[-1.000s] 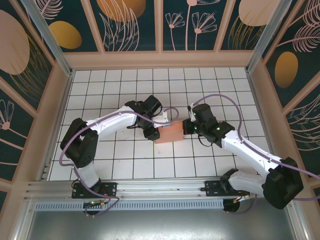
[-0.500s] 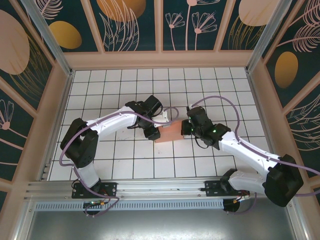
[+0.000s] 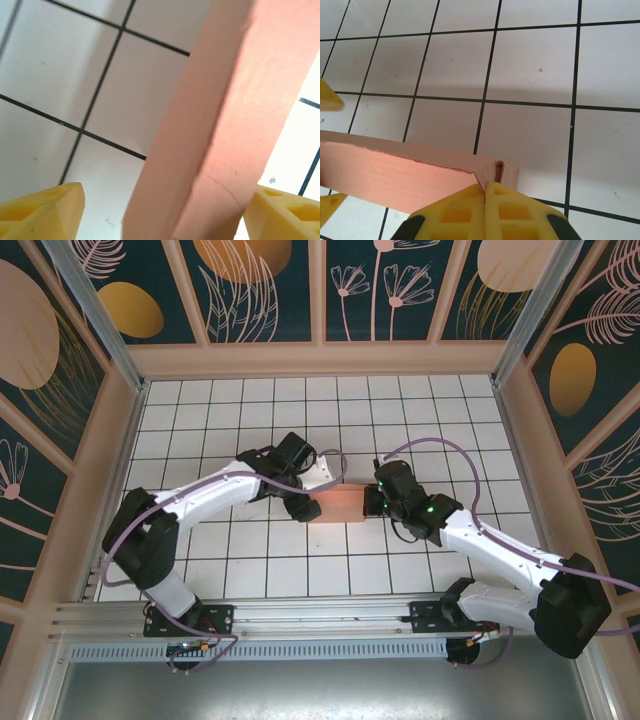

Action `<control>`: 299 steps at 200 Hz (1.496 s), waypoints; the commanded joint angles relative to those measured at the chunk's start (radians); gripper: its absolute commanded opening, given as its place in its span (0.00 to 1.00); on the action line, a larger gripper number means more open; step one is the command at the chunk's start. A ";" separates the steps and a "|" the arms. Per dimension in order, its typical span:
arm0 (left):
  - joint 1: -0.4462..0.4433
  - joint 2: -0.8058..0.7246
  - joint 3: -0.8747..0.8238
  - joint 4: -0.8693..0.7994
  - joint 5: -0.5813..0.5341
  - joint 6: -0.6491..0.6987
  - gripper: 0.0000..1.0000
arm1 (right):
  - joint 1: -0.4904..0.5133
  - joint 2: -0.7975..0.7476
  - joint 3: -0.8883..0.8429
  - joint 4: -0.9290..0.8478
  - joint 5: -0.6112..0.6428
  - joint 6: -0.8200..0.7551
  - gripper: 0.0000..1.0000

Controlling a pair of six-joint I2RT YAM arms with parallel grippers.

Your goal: Fold the paper box

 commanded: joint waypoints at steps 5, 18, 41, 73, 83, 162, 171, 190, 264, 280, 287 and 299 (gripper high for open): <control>0.004 -0.119 -0.077 0.138 0.030 -0.069 0.90 | 0.014 0.000 -0.006 -0.017 0.051 0.001 0.00; 0.003 -0.180 -0.125 0.200 0.023 -0.102 0.99 | 0.018 -0.003 -0.012 -0.009 0.047 0.007 0.00; 0.004 -0.265 -0.178 0.291 -0.048 -0.208 0.99 | 0.030 0.002 -0.020 -0.003 0.061 0.018 0.00; 0.003 -0.339 -0.242 0.348 -0.107 -0.329 0.99 | 0.045 0.010 -0.014 -0.008 0.068 0.023 0.00; 0.004 -0.340 -0.235 0.327 -0.113 -0.338 0.97 | 0.051 0.010 -0.014 -0.008 0.069 0.020 0.00; 0.003 -0.264 -0.212 0.225 -0.039 -0.340 0.34 | 0.057 0.012 -0.015 -0.014 0.077 0.014 0.00; 0.003 -0.255 -0.212 0.218 -0.033 -0.336 0.34 | 0.058 0.012 -0.016 -0.014 0.079 0.015 0.00; 0.004 -0.243 -0.221 0.212 -0.021 -0.332 0.32 | 0.059 0.015 -0.014 -0.014 0.077 0.017 0.00; 0.003 -0.222 -0.203 0.192 -0.009 -0.350 0.06 | 0.065 0.035 0.002 -0.019 0.084 0.008 0.00; 0.004 -0.222 -0.205 0.188 -0.010 -0.350 0.01 | 0.065 0.038 0.002 -0.017 0.086 0.009 0.00; 0.004 -0.221 -0.204 0.187 -0.008 -0.353 0.01 | 0.065 0.037 0.001 -0.017 0.086 0.009 0.00; 0.004 -0.220 -0.202 0.188 -0.002 -0.363 0.01 | 0.065 0.037 0.002 -0.016 0.085 0.011 0.00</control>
